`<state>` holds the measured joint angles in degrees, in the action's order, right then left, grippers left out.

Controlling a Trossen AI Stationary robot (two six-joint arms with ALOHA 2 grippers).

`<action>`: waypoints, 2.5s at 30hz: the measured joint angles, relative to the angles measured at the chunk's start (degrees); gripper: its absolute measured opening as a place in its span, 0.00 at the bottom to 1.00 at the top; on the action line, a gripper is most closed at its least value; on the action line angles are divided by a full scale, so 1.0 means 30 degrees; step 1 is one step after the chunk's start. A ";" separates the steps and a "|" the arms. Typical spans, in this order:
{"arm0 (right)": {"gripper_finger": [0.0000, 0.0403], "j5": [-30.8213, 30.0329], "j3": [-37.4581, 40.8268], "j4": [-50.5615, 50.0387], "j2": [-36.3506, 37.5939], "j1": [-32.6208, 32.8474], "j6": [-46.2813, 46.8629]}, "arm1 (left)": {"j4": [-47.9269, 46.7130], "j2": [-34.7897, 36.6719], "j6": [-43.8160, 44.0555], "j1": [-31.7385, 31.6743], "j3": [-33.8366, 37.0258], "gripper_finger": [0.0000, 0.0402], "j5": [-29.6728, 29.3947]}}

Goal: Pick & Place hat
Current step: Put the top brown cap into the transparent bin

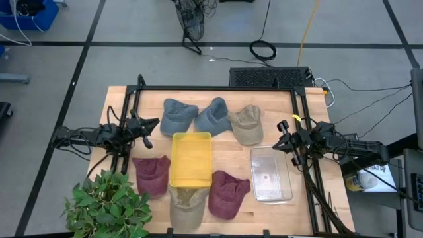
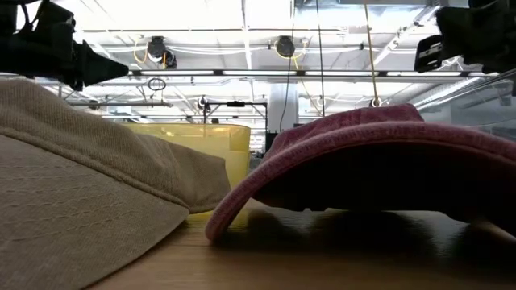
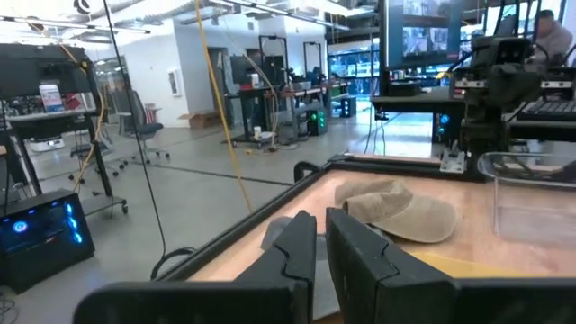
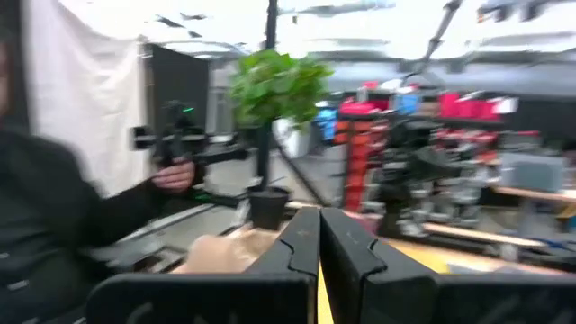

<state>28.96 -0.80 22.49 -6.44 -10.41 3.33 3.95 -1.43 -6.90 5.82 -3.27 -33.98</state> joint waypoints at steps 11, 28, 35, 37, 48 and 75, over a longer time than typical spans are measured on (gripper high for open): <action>0.00 -0.9907 -0.3665 -0.4312 -0.1857 0.0000 -0.1133 | 0.4833 0.0000 -0.1045 -0.0005 0.0000 0.09 -0.0015; 0.00 -1.4534 -2.3280 -2.0979 -2.2528 -0.1972 -0.2111 | 0.6059 0.0000 -0.3709 0.0000 0.0000 0.09 -0.0022; 0.04 -1.3463 -2.7299 -2.7314 -2.7462 -0.2033 -0.3965 | 0.6045 -0.0007 -0.3809 0.0000 0.0000 0.09 -0.0022; 0.09 -1.3233 -2.7445 -2.8117 -2.8067 -0.1992 -0.5279 | 0.6069 -0.0004 -0.3809 -0.0004 0.0000 0.09 -0.0022; 0.58 -1.1615 -2.7401 -2.7432 -2.8865 -0.1951 -0.5968 | 0.6233 -0.0007 -0.3802 -0.0004 0.0000 0.09 -0.0022; 0.69 -0.9306 -2.1639 -2.1324 -2.8858 -0.3923 -0.5910 | 0.6145 -0.0003 -0.3773 -0.0007 0.0000 0.09 -0.0022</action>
<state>1.05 -65.71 -41.48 -93.01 -22.18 -14.40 22.39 -1.44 -18.22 5.80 -3.27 -34.04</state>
